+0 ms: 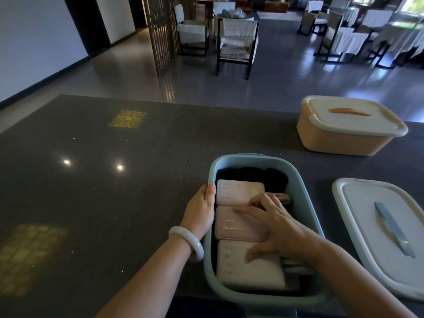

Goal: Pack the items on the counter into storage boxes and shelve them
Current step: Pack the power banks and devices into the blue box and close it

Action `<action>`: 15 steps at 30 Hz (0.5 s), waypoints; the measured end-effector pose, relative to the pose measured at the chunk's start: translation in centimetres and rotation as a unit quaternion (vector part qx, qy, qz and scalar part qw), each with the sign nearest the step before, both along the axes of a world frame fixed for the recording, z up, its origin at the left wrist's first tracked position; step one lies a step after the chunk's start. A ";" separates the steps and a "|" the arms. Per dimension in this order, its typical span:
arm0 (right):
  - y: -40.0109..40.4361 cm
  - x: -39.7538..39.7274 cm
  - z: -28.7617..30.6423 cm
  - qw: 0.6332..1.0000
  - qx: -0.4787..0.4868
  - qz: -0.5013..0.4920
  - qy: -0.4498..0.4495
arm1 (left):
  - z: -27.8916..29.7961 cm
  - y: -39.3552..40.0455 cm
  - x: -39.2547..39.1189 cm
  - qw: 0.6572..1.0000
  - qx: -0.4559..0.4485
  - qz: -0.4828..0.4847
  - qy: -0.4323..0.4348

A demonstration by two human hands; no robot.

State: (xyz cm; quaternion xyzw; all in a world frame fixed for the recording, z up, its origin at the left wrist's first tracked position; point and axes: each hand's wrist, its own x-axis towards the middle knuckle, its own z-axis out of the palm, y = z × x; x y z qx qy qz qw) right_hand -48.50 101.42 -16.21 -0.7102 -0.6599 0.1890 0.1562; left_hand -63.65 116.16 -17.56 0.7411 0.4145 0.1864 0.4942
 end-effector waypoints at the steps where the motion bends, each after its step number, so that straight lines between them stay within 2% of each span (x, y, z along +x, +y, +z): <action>1: 0.0 0.0 0.0 1.000 -0.001 -0.002 0.003 | 0.0 0.0 0.0 1.000 -0.001 0.001 -0.002; 7: -0.3 -0.5 0.4 0.998 0.036 -0.044 0.029 | -0.3 0.1 -0.1 1.000 0.002 -0.012 0.001; 10: -0.4 -0.5 0.7 0.993 0.061 -0.095 0.030 | 0.3 0.2 -0.1 0.999 0.021 -0.023 0.037; 13: -0.7 -0.3 0.8 0.988 0.070 -0.137 -0.001 | 1.6 -0.5 -0.1 0.978 0.144 -0.033 0.146; 15: -1.0 0.2 1.0 0.984 0.073 -0.159 -0.024 | 2.5 -1.3 0.2 0.932 0.271 -0.045 0.234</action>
